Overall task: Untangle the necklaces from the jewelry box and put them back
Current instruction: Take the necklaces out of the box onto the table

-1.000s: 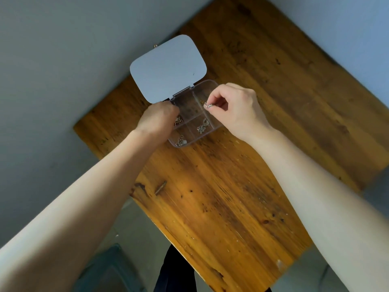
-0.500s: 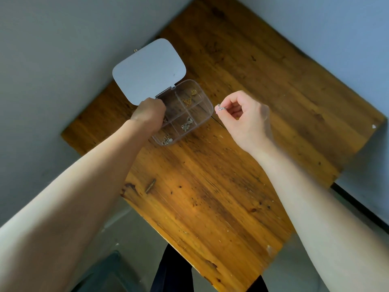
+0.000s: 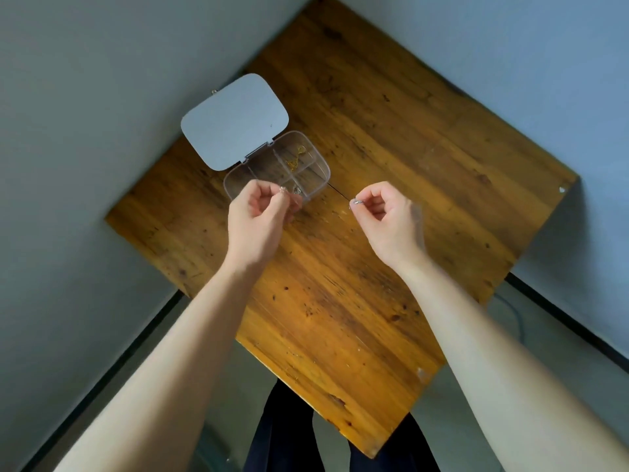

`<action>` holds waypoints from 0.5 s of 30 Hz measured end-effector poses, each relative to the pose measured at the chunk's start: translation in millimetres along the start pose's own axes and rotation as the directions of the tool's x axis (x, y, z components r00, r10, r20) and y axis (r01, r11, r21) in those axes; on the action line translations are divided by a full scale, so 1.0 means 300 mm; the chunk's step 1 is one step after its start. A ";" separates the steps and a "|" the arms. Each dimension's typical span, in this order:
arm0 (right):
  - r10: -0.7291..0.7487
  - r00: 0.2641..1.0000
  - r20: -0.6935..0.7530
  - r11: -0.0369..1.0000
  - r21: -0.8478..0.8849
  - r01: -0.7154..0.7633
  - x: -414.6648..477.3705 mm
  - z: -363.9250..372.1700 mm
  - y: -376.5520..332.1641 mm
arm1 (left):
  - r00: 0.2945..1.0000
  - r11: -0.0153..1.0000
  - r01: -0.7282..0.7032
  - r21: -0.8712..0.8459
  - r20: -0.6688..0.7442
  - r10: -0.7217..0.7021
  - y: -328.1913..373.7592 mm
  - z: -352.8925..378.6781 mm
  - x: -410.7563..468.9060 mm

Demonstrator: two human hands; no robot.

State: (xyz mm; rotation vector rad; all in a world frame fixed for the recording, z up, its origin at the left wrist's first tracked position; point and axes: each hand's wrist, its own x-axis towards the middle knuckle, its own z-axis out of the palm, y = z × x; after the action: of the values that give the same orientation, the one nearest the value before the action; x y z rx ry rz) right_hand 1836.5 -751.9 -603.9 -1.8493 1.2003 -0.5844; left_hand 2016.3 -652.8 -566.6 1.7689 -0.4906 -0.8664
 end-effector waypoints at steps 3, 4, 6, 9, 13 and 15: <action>0.066 0.998 0.012 0.998 -0.013 -0.066 -0.052 0.009 0.049 | 0.999 0.993 0.030 -0.113 0.029 -0.026 -0.036 0.037 -0.085; 0.089 0.996 0.023 0.996 -0.024 -0.089 -0.070 0.013 0.068 | 0.998 0.990 0.064 -0.125 0.031 -0.061 -0.062 0.048 -0.105; 0.140 0.989 0.042 0.989 -0.053 -0.138 -0.106 0.019 0.103 | 0.986 0.977 0.168 -0.131 0.024 -0.166 -0.125 0.070 -0.134; 0.225 0.970 0.094 0.972 -0.097 -0.216 -0.155 0.034 0.151 | 0.951 0.950 0.309 -0.041 -0.009 -0.309 -0.234 0.094 -0.165; 0.344 0.921 0.183 0.934 -0.168 -0.315 -0.202 0.060 0.208 | 0.888 0.879 0.458 0.130 -0.034 -0.458 -0.361 0.100 -0.203; 0.376 0.905 0.199 0.918 -0.212 -0.335 -0.218 0.070 0.227 | 0.869 0.855 0.493 0.163 -0.043 -0.493 -0.395 0.098 -0.223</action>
State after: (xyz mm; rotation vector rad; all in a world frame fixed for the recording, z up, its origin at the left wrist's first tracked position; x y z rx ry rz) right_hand 1789.0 -698.2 -668.5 -1.7193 1.4160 -0.0522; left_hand 1941.1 -582.9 -660.7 2.0954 -0.1005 -1.2076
